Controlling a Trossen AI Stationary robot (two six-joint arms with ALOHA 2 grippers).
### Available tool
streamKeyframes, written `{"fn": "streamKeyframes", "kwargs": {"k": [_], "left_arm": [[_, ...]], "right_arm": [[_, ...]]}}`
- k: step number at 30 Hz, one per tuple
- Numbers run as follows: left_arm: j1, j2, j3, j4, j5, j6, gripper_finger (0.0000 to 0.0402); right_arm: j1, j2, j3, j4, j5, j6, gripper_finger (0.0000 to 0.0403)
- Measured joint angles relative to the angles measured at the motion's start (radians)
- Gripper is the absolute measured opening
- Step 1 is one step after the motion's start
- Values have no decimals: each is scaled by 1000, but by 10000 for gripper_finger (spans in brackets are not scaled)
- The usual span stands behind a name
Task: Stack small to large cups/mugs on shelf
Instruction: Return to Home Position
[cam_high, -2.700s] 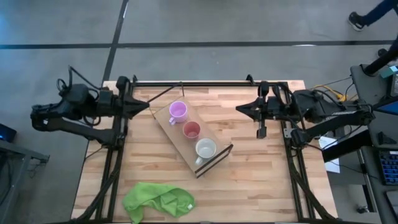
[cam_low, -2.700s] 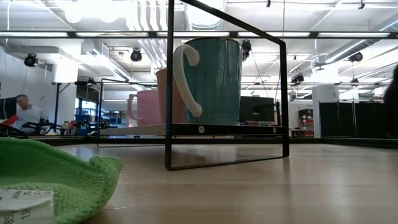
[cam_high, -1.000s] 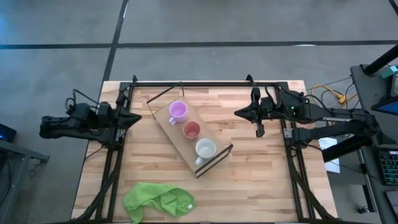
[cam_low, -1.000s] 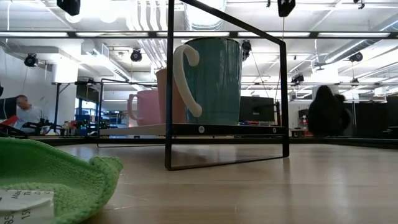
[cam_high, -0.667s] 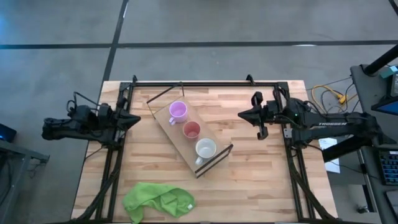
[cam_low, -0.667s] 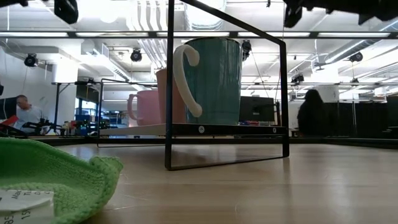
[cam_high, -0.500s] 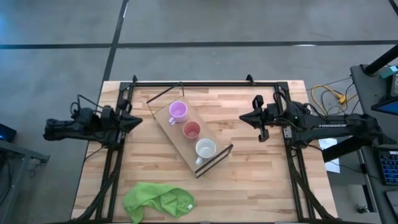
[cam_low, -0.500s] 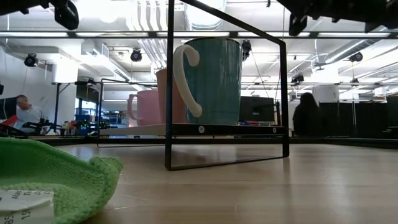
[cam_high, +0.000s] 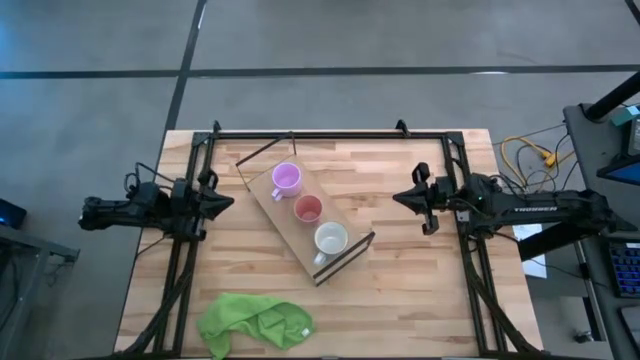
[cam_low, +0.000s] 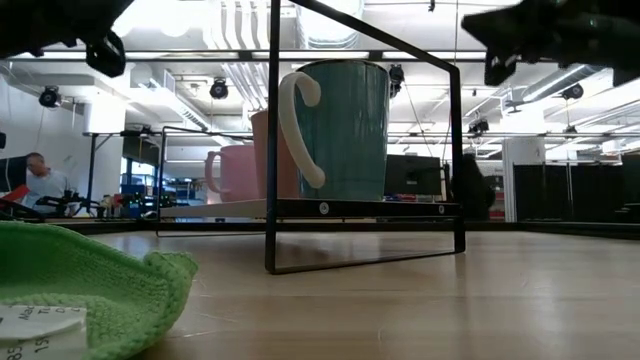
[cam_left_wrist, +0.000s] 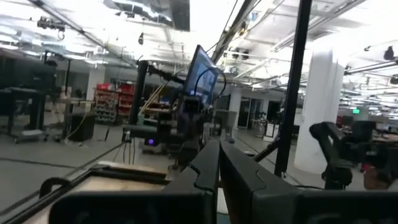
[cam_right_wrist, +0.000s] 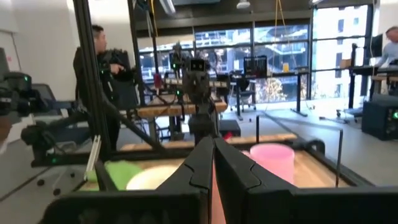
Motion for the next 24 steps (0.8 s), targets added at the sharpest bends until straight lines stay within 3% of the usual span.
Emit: {"fn": "streamKeyframes", "kwargs": {"k": [5,12,24], "left_arm": [[0,19,-34,28,12,2,0],[0,0,-164,201,15,31,0],[-1,0,-167,200,15,81,0]], "right_arm": [[0,-22,-62,2,0,-9,8],[0,-51,-147,131,0,-43,8],[0,-77,-213,175,2,-51,8]]}}
